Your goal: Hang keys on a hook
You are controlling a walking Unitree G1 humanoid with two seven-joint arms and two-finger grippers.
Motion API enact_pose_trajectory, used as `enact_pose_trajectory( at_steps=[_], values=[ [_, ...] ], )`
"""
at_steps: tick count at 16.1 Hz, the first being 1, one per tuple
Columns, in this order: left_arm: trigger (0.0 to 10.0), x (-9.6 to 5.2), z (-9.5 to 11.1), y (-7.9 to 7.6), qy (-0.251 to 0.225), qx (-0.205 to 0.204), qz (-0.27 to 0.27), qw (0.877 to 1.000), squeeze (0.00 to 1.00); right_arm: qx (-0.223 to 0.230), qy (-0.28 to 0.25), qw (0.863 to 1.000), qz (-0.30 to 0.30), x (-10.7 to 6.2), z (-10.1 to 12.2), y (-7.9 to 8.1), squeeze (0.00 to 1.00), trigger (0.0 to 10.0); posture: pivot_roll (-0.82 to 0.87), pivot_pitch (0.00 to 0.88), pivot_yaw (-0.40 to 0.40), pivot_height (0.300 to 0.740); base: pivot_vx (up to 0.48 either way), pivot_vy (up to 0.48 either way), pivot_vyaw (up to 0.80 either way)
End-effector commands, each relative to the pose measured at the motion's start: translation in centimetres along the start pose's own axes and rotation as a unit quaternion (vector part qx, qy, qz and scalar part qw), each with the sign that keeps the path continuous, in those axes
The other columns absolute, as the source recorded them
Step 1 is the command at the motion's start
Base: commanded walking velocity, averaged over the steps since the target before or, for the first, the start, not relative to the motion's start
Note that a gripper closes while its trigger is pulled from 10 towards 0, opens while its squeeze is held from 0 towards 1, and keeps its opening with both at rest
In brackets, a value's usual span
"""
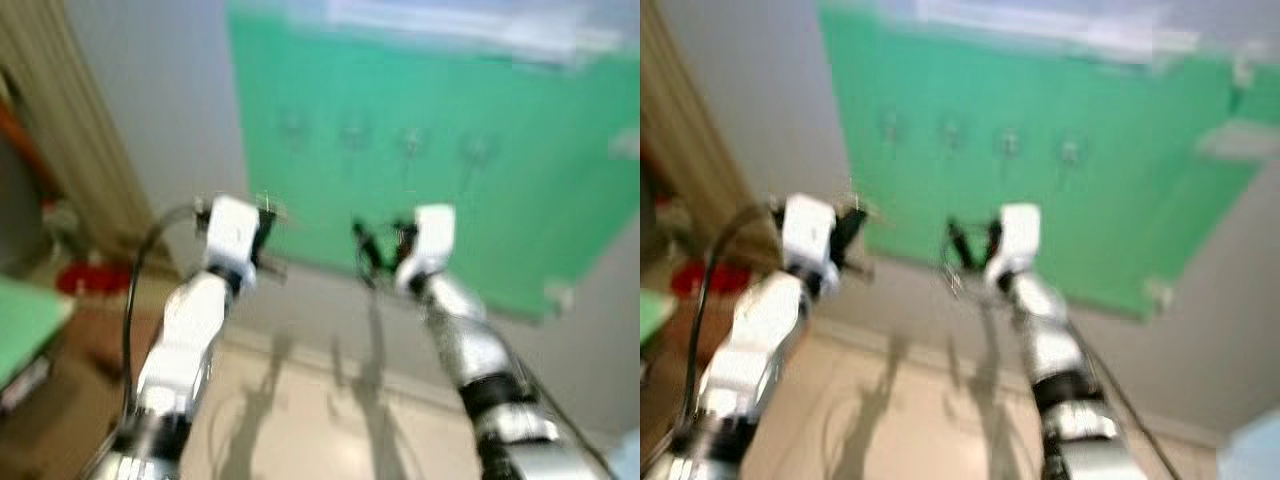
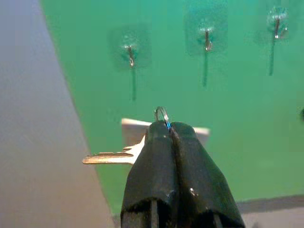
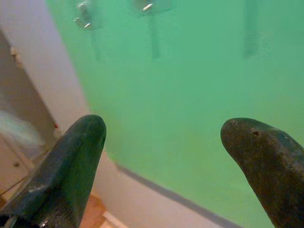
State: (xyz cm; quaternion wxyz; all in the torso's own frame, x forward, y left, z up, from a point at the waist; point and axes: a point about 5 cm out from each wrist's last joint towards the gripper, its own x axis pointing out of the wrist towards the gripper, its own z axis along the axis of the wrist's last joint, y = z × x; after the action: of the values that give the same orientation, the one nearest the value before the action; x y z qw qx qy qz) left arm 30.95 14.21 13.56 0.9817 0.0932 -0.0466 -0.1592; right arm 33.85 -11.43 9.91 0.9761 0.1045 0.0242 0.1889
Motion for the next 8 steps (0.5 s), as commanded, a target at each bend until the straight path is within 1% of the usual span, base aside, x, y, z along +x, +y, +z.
enact_pose_trajectory(
  at_steps=[1,2,4,5,6,7,8],
  values=[
    [0.0,0.0,0.3,1.0,-0.006,0.009,0.008,1.000,0.00,-0.005,-0.013,1.000,0.017,0.4,0.5,1.0,0.00,10.0,0.11,0.000,0.012,0.740,0.000,0.000,0.00],
    [0.0,-0.1,0.2,1.0,-0.006,0.002,0.010,1.000,0.00,-0.006,-0.013,1.000,0.018,0.2,0.4,1.0,0.00,10.0,0.11,0.000,0.012,0.740,0.000,0.322,0.00],
    [0.0,-0.1,-0.1,1.1,0.001,0.001,0.014,1.000,0.00,-0.007,-0.012,1.000,0.017,-0.1,0.2,0.9,0.00,10.0,0.10,0.000,0.014,0.740,0.000,0.480,0.00],
    [0.0,-0.1,-0.4,0.9,0.007,0.010,0.009,1.000,0.00,-0.009,-0.005,1.000,0.019,-0.2,-0.1,1.0,0.00,10.0,0.10,0.000,0.018,0.740,0.000,0.472,0.00],
    [0.0,0.0,-0.4,0.9,0.008,0.018,0.006,1.000,0.00,-0.006,0.005,1.000,0.020,-0.3,-0.3,1.1,0.00,10.0,0.10,0.000,0.019,0.740,0.289,0.382,-0.73],
    [0.0,0.2,-0.4,1.0,0.011,0.031,0.001,0.999,0.00,-0.007,0.007,1.000,0.021,-0.3,-0.5,1.2,0.00,10.0,0.10,0.000,0.020,0.740,0.428,0.000,-0.69],
    [0.0,0.4,-0.5,1.2,0.017,0.033,0.000,0.999,0.00,-0.008,0.009,1.000,0.022,-0.4,-0.5,1.2,0.00,10.0,0.09,0.000,0.022,0.740,0.000,0.000,-0.69]
  ],
)
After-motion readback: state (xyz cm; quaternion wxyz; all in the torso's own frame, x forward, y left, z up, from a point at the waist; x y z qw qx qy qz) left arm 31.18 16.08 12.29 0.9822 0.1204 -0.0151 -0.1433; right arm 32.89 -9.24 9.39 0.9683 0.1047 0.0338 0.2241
